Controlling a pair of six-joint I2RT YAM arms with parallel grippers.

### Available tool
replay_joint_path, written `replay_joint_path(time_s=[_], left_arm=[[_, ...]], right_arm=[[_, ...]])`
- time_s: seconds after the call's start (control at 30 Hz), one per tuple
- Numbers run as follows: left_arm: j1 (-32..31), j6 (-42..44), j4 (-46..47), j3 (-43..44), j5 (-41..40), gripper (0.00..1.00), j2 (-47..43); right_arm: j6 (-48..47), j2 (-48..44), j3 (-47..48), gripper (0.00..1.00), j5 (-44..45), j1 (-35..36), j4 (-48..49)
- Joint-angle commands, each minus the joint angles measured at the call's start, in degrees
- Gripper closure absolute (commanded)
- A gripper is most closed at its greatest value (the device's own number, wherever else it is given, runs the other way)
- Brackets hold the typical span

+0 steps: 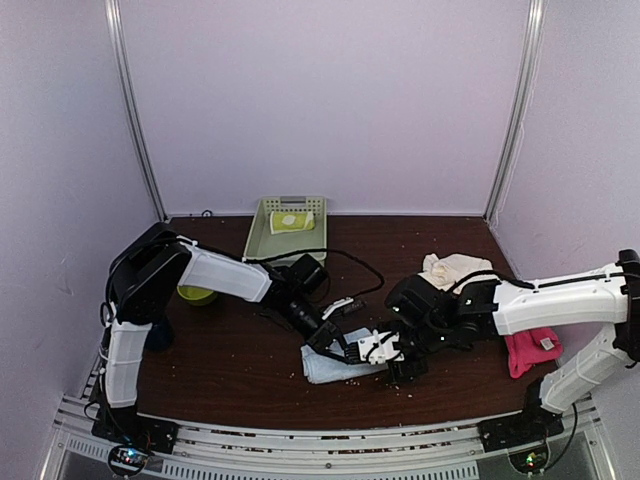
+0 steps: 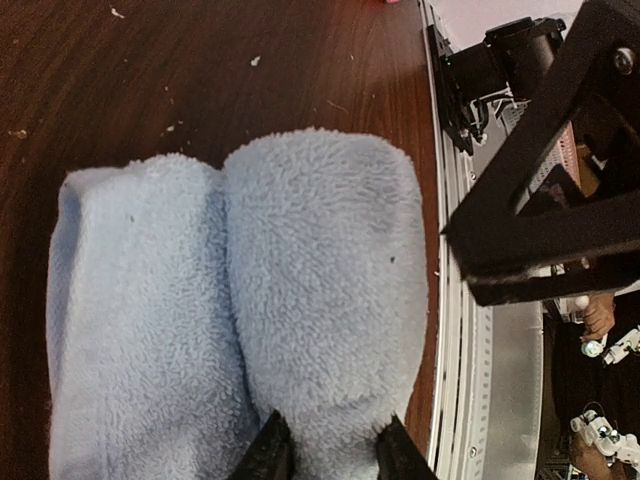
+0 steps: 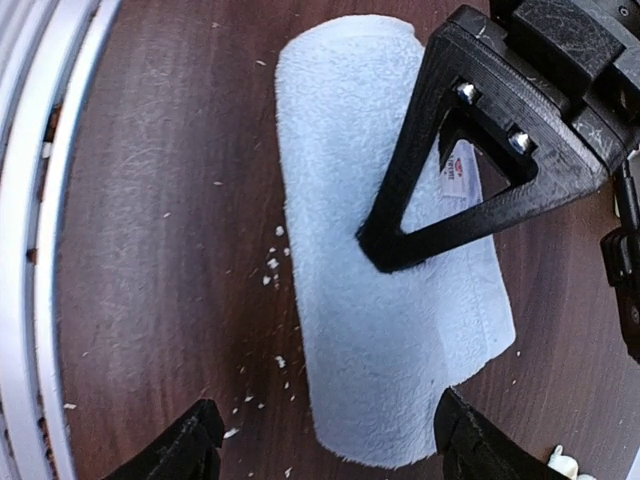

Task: Roll the towels
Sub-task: Roll the towel at the center of the board.

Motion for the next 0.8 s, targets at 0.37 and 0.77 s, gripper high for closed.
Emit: replay_joint_path(time_s=[0.37, 0.77], left_arm=[[0.66, 0.95, 0.97, -1.08, -1.48, 0.69, 1.14], [2.43, 4.38, 4.9, -7.81, -22.01, 0.41, -13.75]], right_arm=[[-1.93, 10.17, -3.68, 0.39, 8.43, 2.5, 16.54], [-3.06, 17.65, 1.92, 0.74, -0.05, 1.59, 7.3]])
